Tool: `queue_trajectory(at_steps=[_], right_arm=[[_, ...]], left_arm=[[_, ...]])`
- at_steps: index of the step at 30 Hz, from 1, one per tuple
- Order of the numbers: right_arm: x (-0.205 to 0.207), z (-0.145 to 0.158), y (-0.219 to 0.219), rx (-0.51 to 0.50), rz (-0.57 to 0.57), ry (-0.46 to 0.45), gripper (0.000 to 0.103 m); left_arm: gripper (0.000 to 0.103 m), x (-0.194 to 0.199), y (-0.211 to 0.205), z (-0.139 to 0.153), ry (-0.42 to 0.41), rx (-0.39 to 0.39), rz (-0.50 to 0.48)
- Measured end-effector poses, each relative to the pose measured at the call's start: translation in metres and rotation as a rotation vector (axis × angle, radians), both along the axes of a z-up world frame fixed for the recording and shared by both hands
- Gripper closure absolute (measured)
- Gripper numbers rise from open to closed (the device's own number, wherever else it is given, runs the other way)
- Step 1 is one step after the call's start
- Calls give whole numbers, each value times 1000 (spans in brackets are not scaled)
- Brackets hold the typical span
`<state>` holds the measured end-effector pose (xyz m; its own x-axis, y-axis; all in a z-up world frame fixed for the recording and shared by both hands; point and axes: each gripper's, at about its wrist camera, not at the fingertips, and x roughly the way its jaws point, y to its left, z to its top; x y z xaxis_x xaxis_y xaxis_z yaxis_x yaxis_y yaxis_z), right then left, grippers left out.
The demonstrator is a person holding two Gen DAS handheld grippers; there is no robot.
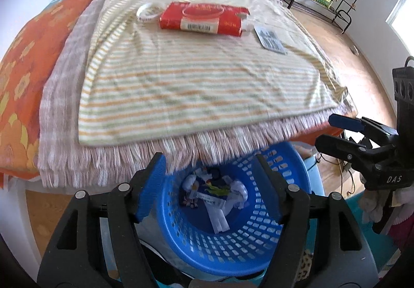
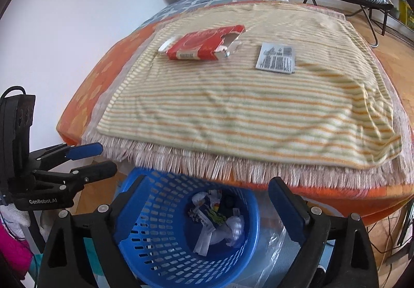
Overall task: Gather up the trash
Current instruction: 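Move both tools back over the bed toward the remaining items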
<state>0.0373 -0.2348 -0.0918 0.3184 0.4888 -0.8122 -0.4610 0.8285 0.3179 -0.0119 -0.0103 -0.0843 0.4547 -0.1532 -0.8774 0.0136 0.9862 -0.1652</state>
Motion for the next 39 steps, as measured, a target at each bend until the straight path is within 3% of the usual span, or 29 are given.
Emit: queue_trajectory(at_steps=[11, 21, 34, 39], right_arm=[[37, 13, -5, 0, -42, -18, 9], [92, 20, -9, -28, -100, -20, 9], [148, -1, 3, -98, -131, 22, 9], [164, -8, 6, -97, -145, 48, 9]], left_arm=[[32, 45, 16, 25, -62, 53, 27], [32, 95, 52, 36, -103, 71, 118], [32, 166, 85, 39, -123, 40, 232], [35, 192, 105, 29, -108, -11, 298]])
